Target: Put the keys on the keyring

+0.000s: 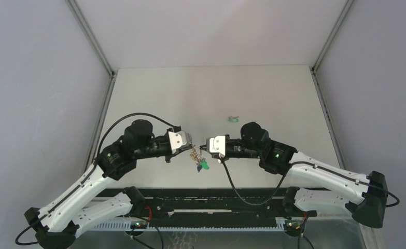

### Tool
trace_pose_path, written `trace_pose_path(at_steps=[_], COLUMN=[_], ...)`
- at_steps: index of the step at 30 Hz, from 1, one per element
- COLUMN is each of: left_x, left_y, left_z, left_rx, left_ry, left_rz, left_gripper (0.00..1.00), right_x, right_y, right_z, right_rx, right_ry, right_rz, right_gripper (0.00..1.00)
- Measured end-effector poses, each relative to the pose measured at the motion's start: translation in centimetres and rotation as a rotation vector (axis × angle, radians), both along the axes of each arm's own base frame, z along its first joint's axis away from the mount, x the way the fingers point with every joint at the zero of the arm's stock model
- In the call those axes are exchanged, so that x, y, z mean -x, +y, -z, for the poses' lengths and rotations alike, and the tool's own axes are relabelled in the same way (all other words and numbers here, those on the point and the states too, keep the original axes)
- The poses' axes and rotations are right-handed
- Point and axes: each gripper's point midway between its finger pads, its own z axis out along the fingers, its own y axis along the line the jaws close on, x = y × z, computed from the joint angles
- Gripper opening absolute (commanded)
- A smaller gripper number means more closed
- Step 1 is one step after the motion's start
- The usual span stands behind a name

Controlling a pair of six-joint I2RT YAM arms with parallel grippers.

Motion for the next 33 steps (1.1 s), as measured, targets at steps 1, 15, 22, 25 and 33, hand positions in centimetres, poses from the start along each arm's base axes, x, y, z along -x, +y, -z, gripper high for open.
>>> trace_pose_path(at_steps=[1, 15, 22, 25, 33], left_x=[0.1, 0.7, 1.0, 1.0, 1.0], left_y=[0.0, -0.3, -0.5, -0.5, -0.5], left_z=[0.1, 0.3, 0.3, 0.3, 0.4], left_rx=[-0.001, -0.010, -0.016, -0.017, -0.020], left_ry=[0.002, -0.032, -0.042, -0.043, -0.041], left_rz=[0.003, 0.044, 0.055, 0.055, 0.056], left_gripper=[0.00, 0.00, 0.00, 0.00, 0.00], right_x=[0.0, 0.6, 0.8, 0.8, 0.8], right_y=[0.0, -0.1, -0.1, -0.1, -0.2], right_z=[0.0, -0.8, -1.1, -1.0, -0.8], right_rx=[0.002, -0.008, -0.009, -0.006, 0.004], right_ry=[-0.005, -0.049, -0.067, -0.071, -0.076], right_rz=[0.002, 0.009, 0.015, 0.018, 0.027], right_gripper=[0.00, 0.00, 0.00, 0.00, 0.00])
